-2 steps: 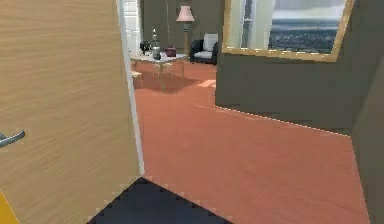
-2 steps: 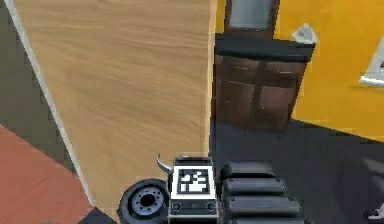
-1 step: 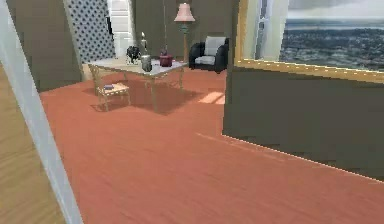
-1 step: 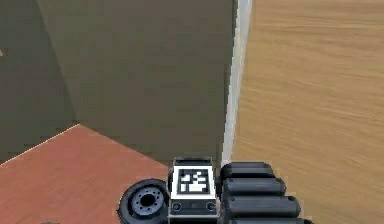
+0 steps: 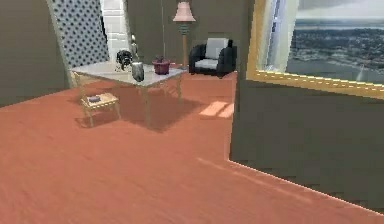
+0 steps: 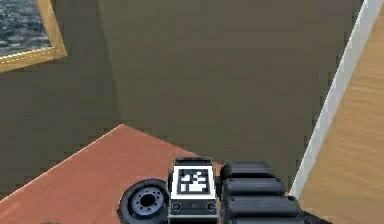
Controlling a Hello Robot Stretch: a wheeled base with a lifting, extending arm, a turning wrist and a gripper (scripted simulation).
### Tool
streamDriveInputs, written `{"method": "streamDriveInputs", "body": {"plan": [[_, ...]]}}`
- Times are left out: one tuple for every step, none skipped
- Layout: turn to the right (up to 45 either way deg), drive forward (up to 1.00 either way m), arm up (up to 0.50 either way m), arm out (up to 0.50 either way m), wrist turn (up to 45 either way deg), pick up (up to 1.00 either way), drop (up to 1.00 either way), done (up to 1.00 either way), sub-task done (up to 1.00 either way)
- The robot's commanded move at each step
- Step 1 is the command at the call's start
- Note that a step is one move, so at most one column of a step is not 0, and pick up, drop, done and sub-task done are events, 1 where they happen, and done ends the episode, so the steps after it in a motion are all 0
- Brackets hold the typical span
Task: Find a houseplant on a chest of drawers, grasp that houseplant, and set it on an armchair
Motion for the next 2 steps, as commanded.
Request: {"method": "streamDriveInputs", "body": {"plan": [[-3.0, 0.0, 0.0, 0.0, 0.0, 0.0, 0.0, 0.0, 0.0], [0.0, 1.0, 0.0, 0.0, 0.0, 0.0, 0.0, 0.0, 0.0]]}}
